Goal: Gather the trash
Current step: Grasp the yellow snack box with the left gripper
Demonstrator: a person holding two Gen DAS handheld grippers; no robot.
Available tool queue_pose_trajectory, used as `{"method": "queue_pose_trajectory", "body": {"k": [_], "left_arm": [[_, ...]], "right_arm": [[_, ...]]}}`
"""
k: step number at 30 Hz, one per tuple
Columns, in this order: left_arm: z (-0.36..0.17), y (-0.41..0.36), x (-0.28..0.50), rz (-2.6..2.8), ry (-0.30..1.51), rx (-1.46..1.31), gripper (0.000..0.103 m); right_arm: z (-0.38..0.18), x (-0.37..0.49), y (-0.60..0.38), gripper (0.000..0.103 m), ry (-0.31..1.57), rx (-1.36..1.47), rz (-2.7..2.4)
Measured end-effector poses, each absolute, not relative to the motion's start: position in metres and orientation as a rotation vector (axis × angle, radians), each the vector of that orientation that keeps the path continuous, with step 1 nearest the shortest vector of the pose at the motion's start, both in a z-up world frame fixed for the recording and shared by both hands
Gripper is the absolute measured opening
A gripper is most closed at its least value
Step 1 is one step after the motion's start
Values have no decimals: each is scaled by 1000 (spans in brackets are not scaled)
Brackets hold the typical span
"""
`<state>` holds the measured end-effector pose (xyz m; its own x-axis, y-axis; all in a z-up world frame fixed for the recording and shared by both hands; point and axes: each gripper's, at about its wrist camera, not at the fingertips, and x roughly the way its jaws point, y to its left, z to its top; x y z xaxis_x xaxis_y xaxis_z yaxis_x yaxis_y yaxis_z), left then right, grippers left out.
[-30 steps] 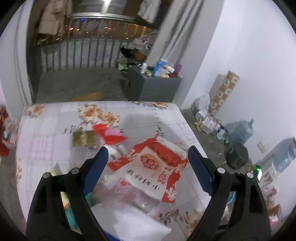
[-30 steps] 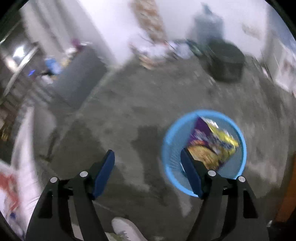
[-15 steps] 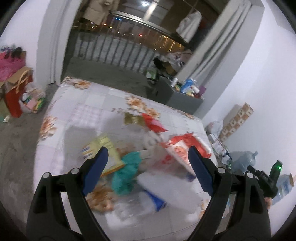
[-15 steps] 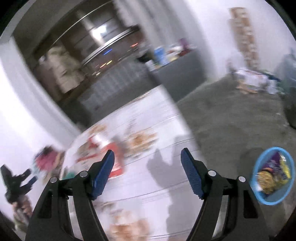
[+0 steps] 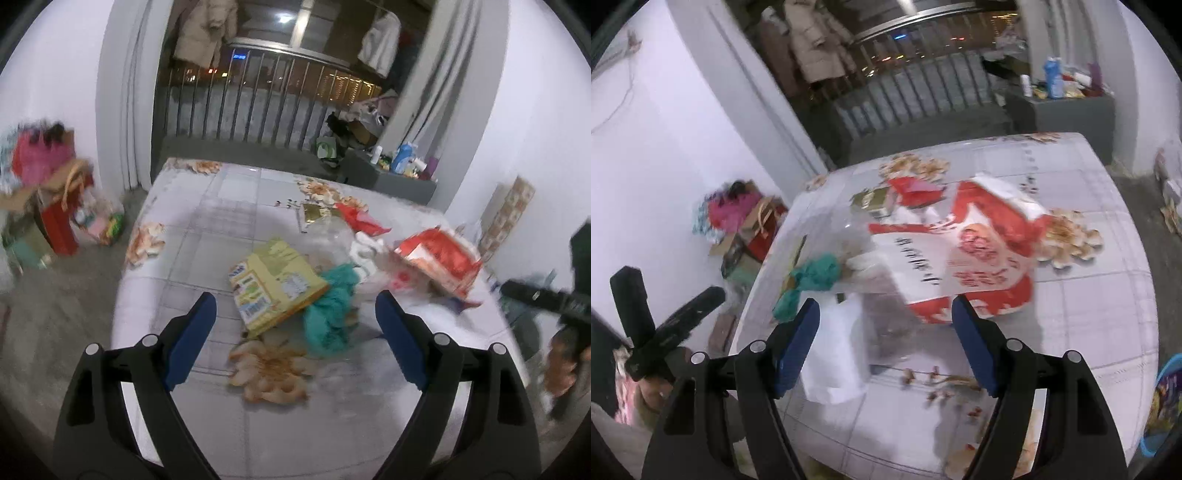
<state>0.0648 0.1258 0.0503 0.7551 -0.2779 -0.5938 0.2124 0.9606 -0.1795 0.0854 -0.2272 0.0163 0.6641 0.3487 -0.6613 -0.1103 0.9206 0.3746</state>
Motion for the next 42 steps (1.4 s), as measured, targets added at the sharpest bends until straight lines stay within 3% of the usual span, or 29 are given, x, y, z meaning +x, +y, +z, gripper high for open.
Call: {"method": "queue_pose_trajectory", "body": {"k": [4,9,13,20,27,31,42], "left_arm": [[35,126,69,-231,651,-20,83],[15,125,83,-243,660,77,63],[-4,117,96,-268,688,193,55],[-23,102,111,-315,709,348,53],[-28,104,122,-346,748,316,26],[-26,108,122,-349,746,276,17],[-12,113,112,-341,720,205,9]], "right_arm": [[13,90,-218,72,831,301,273],[5,97,-220,72,862,295,252],[-3,104,-222,72,883,299,233],[-13,110,-219,72,915,302,237],[-17,115,-204,72,934,274,291],[-19,116,-195,72,948,246,312],[-22,114,-177,59,971,135,319]]}}
